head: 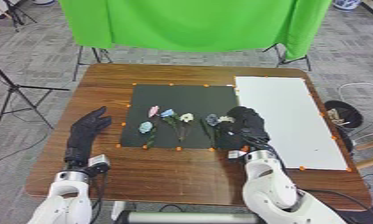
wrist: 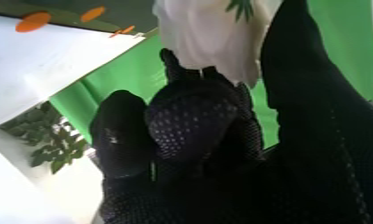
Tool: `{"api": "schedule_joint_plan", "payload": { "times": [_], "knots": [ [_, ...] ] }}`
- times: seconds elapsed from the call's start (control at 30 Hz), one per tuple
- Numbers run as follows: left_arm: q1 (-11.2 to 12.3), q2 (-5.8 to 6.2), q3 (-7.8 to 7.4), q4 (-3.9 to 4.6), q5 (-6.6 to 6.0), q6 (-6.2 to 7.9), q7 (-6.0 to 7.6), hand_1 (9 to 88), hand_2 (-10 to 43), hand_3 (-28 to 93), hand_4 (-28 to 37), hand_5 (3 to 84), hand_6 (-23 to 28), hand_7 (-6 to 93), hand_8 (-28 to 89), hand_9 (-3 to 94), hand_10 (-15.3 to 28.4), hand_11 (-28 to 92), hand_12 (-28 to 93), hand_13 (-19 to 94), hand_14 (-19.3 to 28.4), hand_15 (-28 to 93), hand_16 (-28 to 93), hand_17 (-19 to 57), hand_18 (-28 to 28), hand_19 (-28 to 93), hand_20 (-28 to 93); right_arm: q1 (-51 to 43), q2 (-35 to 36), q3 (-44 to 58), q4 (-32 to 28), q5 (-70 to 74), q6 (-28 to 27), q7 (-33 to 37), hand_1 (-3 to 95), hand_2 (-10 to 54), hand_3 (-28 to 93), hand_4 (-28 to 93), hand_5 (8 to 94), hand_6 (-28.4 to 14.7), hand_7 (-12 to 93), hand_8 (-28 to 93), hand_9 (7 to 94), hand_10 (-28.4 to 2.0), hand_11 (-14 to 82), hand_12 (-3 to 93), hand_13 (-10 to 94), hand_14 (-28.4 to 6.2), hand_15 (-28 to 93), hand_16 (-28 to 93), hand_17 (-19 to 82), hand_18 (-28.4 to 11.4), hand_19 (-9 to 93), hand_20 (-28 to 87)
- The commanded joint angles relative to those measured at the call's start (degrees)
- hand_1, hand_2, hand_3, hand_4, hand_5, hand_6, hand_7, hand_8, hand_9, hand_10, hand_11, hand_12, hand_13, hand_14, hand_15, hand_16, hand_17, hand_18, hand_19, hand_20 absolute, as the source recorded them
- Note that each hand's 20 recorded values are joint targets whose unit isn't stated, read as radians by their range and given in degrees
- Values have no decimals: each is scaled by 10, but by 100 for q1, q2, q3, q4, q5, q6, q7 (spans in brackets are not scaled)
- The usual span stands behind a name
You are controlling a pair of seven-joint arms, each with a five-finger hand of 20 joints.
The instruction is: Arrange flowers
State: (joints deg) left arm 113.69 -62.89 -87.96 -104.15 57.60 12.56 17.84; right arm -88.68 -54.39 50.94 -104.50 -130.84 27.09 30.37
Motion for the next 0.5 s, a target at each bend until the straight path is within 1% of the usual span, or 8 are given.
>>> {"api": "schedule_joint_plan", "payload": {
  "times": [0.03, 0.2, 0.4, 0.5],
  "knots": [
    [114, -35, -12, 50, -8, -63, -88, 224, -95, 717, -283, 460, 2, 155, -93, 493, 131, 205, 99, 377, 167, 213, -12, 20, 156, 82, 133, -138, 143, 81, -146, 42, -124, -82, 406, -95, 674, -160, 578, -4, 200, -111, 588, -132, 106, 142, 915, -9, 599, 278, 648, -127, 932, 534],
    [108, -23, -7, 49, -12, -59, -83, 225, -95, 715, -283, 459, 2, 154, -92, 493, 131, 204, 99, 376, 168, 213, -12, 20, 156, 82, 133, -252, 274, 262, -471, 140, -366, -109, 390, -95, 672, -160, 555, -9, 186, -107, 568, -140, 92, 140, 909, -11, 600, 276, 640, -131, 932, 530],
    [134, -12, -15, 36, -13, -50, -94, 226, -95, 714, -283, 459, 2, 154, -92, 492, 131, 203, 99, 376, 168, 211, -12, 20, 155, 81, 133, -422, 554, 472, -907, 200, -538, -219, 380, -95, 672, -159, 543, -10, 174, -99, 559, -142, 85, 141, 904, -11, 602, 273, 637, -129, 932, 526],
    [129, -9, -16, 39, -15, -51, -84, 226, -95, 714, -283, 459, 2, 154, -92, 493, 131, 203, 99, 376, 168, 210, -11, 20, 155, 81, 133, -491, 743, 527, -1020, 165, -595, -240, 382, -95, 670, -160, 541, -10, 168, -95, 559, -142, 85, 143, 903, -10, 604, 271, 637, -129, 932, 525]
  ]
}}
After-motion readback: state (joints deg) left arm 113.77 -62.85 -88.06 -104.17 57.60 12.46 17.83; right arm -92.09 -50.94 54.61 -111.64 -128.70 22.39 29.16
